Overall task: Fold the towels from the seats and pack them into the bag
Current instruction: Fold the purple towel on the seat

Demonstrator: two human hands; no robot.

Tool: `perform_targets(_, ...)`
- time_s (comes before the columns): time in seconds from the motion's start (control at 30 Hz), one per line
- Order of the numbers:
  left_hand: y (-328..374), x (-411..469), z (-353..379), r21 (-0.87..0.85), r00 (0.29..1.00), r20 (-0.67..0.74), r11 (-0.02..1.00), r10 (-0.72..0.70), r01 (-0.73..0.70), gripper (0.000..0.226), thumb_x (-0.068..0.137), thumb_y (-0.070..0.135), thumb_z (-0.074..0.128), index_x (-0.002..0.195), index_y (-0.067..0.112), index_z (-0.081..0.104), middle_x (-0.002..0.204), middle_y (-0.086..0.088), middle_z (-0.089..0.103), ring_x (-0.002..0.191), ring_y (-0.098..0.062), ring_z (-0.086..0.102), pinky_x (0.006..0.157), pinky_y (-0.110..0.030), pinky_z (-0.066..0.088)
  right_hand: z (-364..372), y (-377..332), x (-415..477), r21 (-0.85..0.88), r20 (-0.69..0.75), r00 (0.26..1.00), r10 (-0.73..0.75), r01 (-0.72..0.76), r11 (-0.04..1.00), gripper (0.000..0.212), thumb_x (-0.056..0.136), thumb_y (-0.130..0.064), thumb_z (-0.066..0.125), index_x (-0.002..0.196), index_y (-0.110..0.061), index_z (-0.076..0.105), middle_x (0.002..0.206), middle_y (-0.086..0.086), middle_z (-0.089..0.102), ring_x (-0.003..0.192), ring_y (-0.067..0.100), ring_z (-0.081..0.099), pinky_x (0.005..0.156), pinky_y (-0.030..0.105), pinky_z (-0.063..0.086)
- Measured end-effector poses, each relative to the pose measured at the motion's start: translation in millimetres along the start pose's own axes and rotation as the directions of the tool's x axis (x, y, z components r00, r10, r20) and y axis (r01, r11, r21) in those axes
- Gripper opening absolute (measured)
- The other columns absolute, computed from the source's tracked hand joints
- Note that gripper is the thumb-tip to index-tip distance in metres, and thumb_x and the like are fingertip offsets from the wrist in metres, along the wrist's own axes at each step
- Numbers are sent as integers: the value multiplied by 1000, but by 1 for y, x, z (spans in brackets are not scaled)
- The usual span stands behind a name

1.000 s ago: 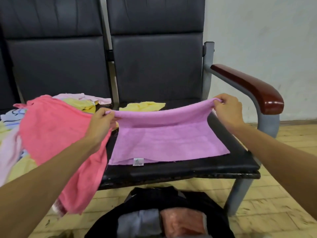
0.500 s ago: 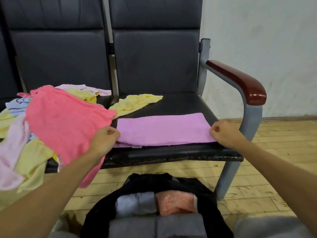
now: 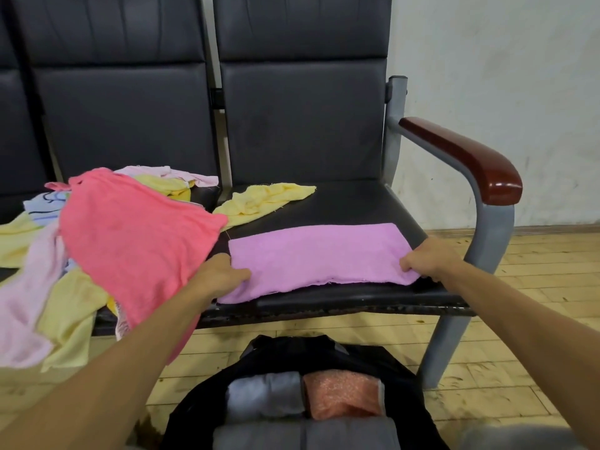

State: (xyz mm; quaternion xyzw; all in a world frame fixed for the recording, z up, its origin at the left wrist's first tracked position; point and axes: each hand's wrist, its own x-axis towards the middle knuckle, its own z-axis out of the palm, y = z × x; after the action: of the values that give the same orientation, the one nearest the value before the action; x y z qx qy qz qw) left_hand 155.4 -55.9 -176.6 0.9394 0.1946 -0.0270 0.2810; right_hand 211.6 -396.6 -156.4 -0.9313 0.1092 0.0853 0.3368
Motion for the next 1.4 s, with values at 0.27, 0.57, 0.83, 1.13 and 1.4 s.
perform_targets(0.27, -3, -32, -16, -791, 948, 275, 522, -160, 318, 10, 85, -10, 60, 91, -2, 58, 74, -14, 66, 60, -22, 63, 40, -23, 51, -11, 5, -19, -29, 324, 946, 20, -11, 1000, 5, 78, -1, 61, 75, 2, 58, 58, 10, 49, 53, 16, 42, 49, 23, 33)
perform_targets(0.57, -13, -43, -32, -850, 972, 188, 473, -140, 233, 15, 94, 23, 58, 101, 10, 65, 77, -4, 65, 61, -17, 57, 50, -26, 48, -1, 8, -33, 70, 401, 916, 0, -31, 997, 42, 89, -36, 70, 89, 5, 63, 62, 9, 59, 42, 14, 49, 42, 22, 26)
perform_targets(0.83, 52, -46, -34, -770, 997, -21, 637, -71, 29, 31, 98, 32, 49, 114, 9, 61, 107, -8, 65, 97, -24, 62, 86, -37, 52, 14, 1, -26, 325, 189, 982, 0, -63, 944, 29, 92, -17, 64, 113, 2, 59, 93, 16, 60, 68, 20, 49, 52, 25, 40)
perform_targets(1.13, 139, -65, 25, -637, 987, 50, 766, 155, -88, 17, 94, 27, 51, 85, 17, 62, 82, -7, 60, 77, -22, 56, 67, -33, 41, -1, 9, -25, 495, 371, 928, 23, -219, 841, 38, 89, -10, 69, 124, -3, 57, 117, 15, 65, 105, 31, 64, 90, 42, 54)
perform_targets(1.4, 172, -82, 81, -300, 873, 298, 906, 386, -298, 30, 103, 36, 38, 105, 18, 62, 83, -3, 68, 70, -20, 62, 55, -25, 46, -2, 12, -26, 560, 405, 914, 28, -273, 782, 26, 101, -21, 50, 109, -2, 64, 110, 15, 69, 97, 28, 66, 81, 37, 55)
